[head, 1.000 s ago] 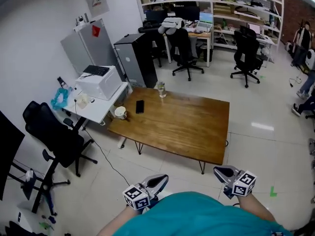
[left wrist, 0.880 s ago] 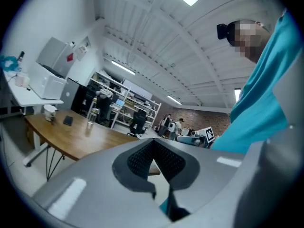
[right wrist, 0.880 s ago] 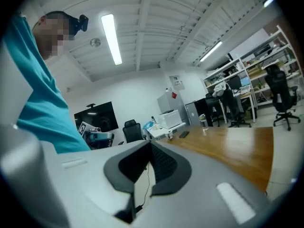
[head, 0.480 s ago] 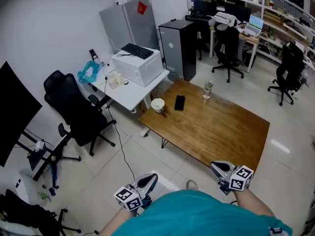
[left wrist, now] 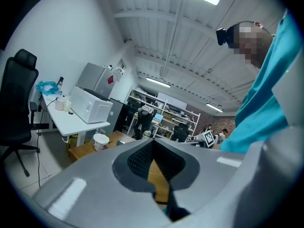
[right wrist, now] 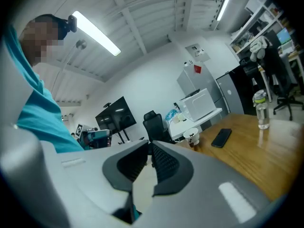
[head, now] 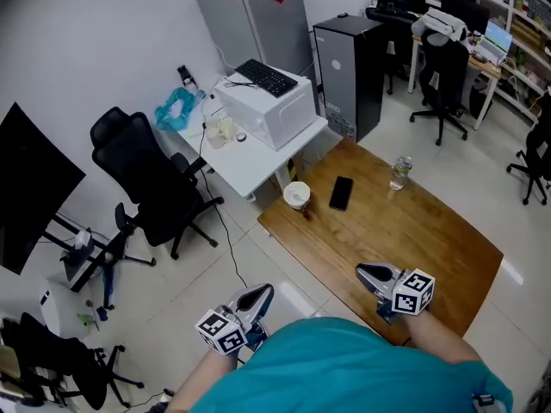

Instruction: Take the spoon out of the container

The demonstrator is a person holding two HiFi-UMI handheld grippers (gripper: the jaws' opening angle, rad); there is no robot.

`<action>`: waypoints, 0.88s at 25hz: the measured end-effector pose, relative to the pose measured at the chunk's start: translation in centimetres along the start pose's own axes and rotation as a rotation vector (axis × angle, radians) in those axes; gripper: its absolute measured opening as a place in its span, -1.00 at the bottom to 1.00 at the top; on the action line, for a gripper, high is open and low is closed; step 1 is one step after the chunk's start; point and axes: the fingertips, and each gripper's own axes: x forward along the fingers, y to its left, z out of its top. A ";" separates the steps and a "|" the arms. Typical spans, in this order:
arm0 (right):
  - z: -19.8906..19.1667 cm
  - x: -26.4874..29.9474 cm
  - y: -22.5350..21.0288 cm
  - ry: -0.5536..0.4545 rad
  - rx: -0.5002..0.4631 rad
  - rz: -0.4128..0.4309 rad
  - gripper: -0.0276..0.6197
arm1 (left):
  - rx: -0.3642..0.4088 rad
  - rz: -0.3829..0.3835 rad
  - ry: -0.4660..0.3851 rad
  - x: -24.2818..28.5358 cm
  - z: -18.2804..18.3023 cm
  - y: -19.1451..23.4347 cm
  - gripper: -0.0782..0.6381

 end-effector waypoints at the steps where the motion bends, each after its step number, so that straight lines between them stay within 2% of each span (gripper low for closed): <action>1: 0.3 1.9 -1.0 0.017 0.000 0.000 -0.81 | 0.001 -0.006 0.003 0.5 0.6 1.5 -0.78; 3: 0.3 5.5 -3.1 0.049 0.006 -0.016 -0.78 | 0.001 -0.016 0.004 1.1 1.3 4.9 -0.78; 6: -1.2 11.7 -7.0 0.082 0.068 -0.074 -0.68 | -0.009 -0.039 -0.001 1.2 1.7 11.1 -0.78; 9: -2.9 18.3 -11.7 0.108 0.149 -0.156 -0.58 | -0.005 -0.107 0.019 1.1 1.8 16.7 -0.78; 12: -3.6 23.2 -16.2 0.131 0.230 -0.266 -0.49 | -0.009 -0.195 0.054 1.3 3.0 19.8 -0.78; 17: -6.9 28.6 -23.7 0.137 0.487 -0.440 -0.25 | -0.042 -0.280 0.096 0.7 3.8 24.8 -0.78; 22: -11.0 29.9 -28.3 0.146 0.637 -0.578 -0.25 | -0.050 -0.278 0.113 -0.5 3.2 28.5 -0.78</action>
